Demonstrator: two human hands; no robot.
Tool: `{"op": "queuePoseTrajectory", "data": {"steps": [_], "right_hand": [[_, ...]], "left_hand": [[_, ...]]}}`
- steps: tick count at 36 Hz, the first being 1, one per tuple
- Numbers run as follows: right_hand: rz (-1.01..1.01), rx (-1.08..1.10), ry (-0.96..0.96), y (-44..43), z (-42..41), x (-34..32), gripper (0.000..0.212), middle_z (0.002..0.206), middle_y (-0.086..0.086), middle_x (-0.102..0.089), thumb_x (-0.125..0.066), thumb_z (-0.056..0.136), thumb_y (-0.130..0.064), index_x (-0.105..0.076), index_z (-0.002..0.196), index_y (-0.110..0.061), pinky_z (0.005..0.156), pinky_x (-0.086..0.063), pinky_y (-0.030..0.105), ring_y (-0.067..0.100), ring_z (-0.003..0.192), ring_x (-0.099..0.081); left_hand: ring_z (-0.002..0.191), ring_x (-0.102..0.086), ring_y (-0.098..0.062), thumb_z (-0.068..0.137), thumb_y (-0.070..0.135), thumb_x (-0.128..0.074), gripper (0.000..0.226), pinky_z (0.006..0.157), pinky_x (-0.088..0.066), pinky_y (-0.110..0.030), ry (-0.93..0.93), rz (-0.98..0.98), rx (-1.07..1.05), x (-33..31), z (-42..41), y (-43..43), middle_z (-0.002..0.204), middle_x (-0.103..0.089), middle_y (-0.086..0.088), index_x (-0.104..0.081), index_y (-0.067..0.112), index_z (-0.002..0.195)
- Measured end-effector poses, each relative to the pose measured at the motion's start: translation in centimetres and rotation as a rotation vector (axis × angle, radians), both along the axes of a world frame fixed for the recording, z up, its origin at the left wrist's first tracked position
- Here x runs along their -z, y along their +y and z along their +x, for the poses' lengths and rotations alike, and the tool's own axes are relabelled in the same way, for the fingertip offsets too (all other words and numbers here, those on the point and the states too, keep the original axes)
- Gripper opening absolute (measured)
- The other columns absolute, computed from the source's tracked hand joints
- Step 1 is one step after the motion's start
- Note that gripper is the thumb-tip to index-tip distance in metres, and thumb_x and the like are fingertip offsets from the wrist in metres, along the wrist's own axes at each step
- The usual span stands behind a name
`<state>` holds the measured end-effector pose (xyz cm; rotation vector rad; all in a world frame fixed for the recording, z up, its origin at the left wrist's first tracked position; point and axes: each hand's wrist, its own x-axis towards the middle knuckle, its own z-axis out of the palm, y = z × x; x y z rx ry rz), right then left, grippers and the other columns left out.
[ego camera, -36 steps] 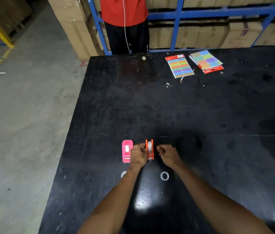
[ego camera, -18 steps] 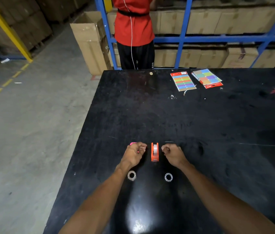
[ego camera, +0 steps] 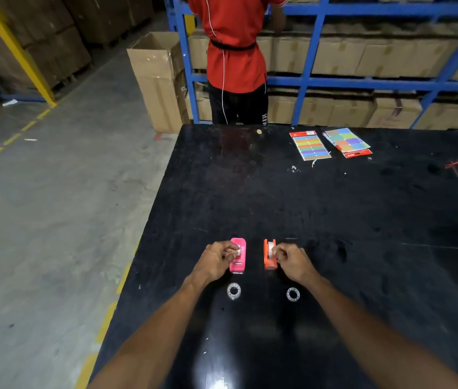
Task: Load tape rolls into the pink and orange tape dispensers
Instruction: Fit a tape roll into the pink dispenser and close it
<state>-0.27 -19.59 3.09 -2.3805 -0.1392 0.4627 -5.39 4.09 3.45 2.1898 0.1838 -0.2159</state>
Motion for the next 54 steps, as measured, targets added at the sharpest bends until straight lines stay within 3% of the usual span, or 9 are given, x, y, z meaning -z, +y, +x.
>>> {"op": "queuePoseTrajectory", "data": {"steps": [7,13,18,23,28,32,39,44,54], "right_hand": [[0.020,0.041,0.015,1.8,-0.7,-0.4,0.022,0.079,0.004,-0.077,-0.052,0.094,-0.008,-0.073,0.089,-0.012,0.064,-0.049,0.008,0.012,0.070,-0.073],[0.009,0.003,0.030,3.5,-1.1,0.0,0.013,0.088,0.003,-0.077,-0.065,0.092,-0.013,-0.074,0.102,-0.013,0.085,-0.056,0.027,0.015,0.082,-0.072],[-0.071,-0.043,0.017,5.4,-0.9,1.0,0.012,0.090,0.007,-0.073,-0.065,0.094,-0.007,-0.072,0.103,-0.008,0.065,-0.040,-0.004,-0.014,0.068,-0.063],[-0.151,-0.114,-0.006,7.0,-0.4,2.1,0.013,0.098,0.003,-0.074,-0.069,0.090,-0.018,-0.071,0.103,-0.015,0.086,-0.056,0.035,0.017,0.091,-0.068],[-0.234,-0.216,-0.068,8.5,0.9,3.4,0.024,0.113,0.008,-0.064,-0.065,0.091,-0.020,-0.066,0.114,-0.014,0.092,-0.047,0.035,0.027,0.106,-0.061],[-0.328,-0.261,-0.095,9.7,2.1,4.4,0.035,0.122,0.007,-0.058,-0.062,0.091,-0.023,-0.059,0.125,-0.016,0.109,-0.032,0.043,0.026,0.114,-0.055],[-0.313,-0.294,0.012,11.0,4.1,6.0,0.042,0.124,0.010,-0.049,-0.061,0.087,-0.013,-0.060,0.129,-0.018,0.095,-0.048,0.040,0.032,0.107,-0.063],[-0.288,-0.299,0.022,11.2,4.7,6.5,0.037,0.124,0.009,-0.048,-0.057,0.092,-0.020,-0.060,0.128,-0.017,0.094,-0.049,0.035,0.031,0.108,-0.062],[-0.184,-0.415,0.032,9.7,5.9,5.4,0.020,0.095,0.004,-0.052,-0.072,0.083,-0.013,-0.073,0.103,-0.012,0.078,-0.044,0.031,0.017,0.082,-0.056]], "left_hand": [[0.091,-0.069,-0.017,0.091,0.010,-0.065,0.019,0.070,-0.045,0.003,0.009,0.008,0.039,0.2,-0.3,2.5,0.097,-0.075,0.001,-0.073,0.013,0.108],[0.089,-0.067,-0.019,0.089,0.006,-0.064,0.026,0.070,-0.046,0.002,0.052,0.008,0.089,0.6,0.0,4.2,0.099,-0.073,-0.001,-0.070,0.017,0.112],[0.092,-0.063,-0.020,0.086,0.008,-0.070,0.044,0.079,-0.046,-0.012,0.100,0.047,0.179,2.0,0.8,5.3,0.119,-0.065,-0.003,-0.060,0.018,0.127],[0.100,-0.057,-0.018,0.080,0.008,-0.076,0.076,0.090,-0.046,-0.020,0.129,0.090,0.222,4.2,1.9,5.4,0.139,-0.047,-0.006,-0.040,0.019,0.146],[0.111,-0.055,-0.016,0.073,0.011,-0.083,0.099,0.083,-0.043,-0.010,0.140,0.040,0.228,6.7,3.7,5.1,0.146,-0.035,-0.005,-0.025,0.021,0.154],[0.129,-0.047,-0.014,0.061,0.026,-0.092,0.117,0.099,-0.049,-0.024,0.147,-0.027,0.212,8.5,5.1,4.6,0.150,-0.030,-0.001,-0.021,0.027,0.155],[0.129,-0.049,-0.011,0.049,0.028,-0.097,0.120,0.106,-0.048,-0.035,0.149,-0.093,0.219,11.1,6.6,4.4,0.148,-0.039,0.003,-0.032,0.028,0.151],[0.126,-0.048,-0.004,0.049,0.026,-0.097,0.111,0.107,-0.036,-0.013,0.116,-0.082,0.220,11.4,6.9,4.7,0.143,-0.045,0.007,-0.042,0.022,0.146],[0.128,-0.054,-0.017,0.043,0.032,-0.096,0.118,0.105,-0.050,-0.044,0.176,-0.157,0.191,11.6,6.9,4.8,0.147,-0.045,0.005,-0.037,0.035,0.145]]}}
